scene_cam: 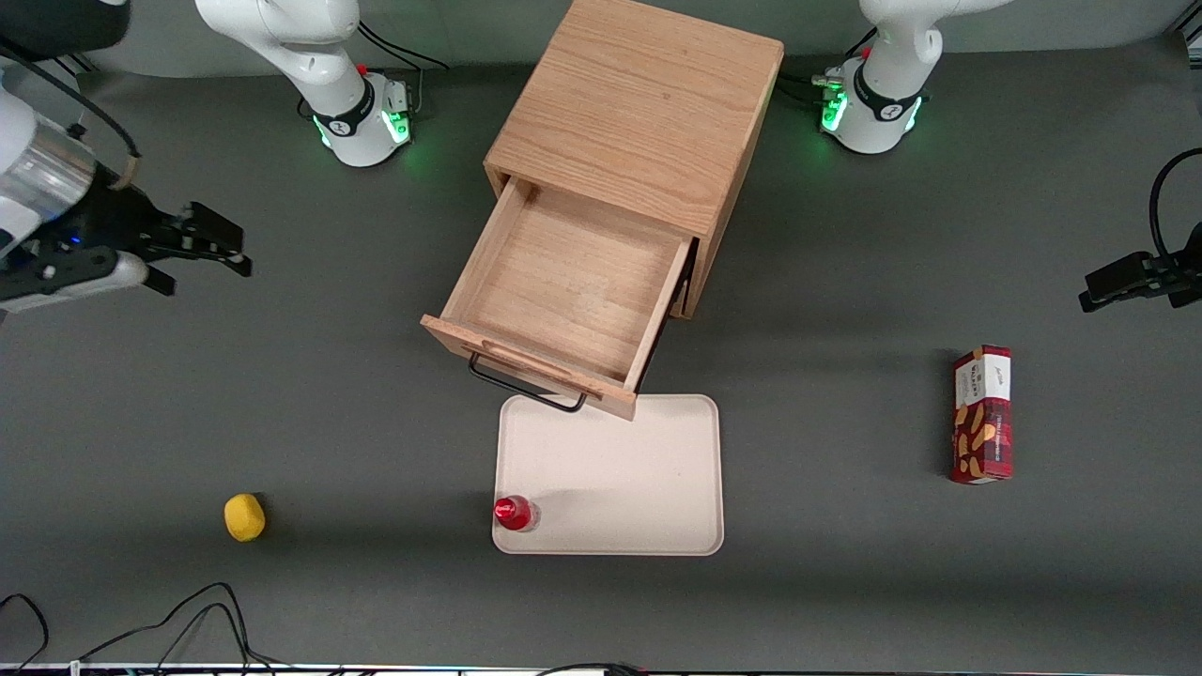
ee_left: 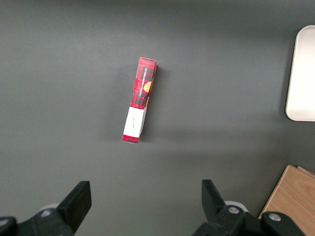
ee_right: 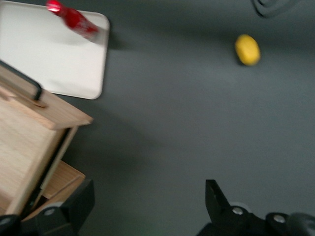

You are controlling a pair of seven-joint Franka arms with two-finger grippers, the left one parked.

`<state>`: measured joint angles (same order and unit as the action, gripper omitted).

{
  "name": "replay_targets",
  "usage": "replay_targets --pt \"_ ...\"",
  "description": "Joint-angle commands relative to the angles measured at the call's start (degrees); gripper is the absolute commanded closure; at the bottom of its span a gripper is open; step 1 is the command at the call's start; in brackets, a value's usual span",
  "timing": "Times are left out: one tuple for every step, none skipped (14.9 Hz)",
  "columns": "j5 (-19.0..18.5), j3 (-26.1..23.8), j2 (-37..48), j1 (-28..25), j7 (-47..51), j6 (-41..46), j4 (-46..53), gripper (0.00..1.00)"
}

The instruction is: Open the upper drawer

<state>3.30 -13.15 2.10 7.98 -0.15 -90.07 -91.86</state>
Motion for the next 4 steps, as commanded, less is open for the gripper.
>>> replay_targets --pt "-3.99 -0.04 2.46 0.28 3.58 1.65 -2.01 0.00" --pt "-4.00 -0.04 2.64 1.41 3.58 1.65 -2.01 0.00" --pt "-4.00 0.05 2.55 1.86 3.06 1.65 -2.10 0.00" --pt "-4.00 0.05 2.47 1.95 2.97 1.65 -2.18 0.00"
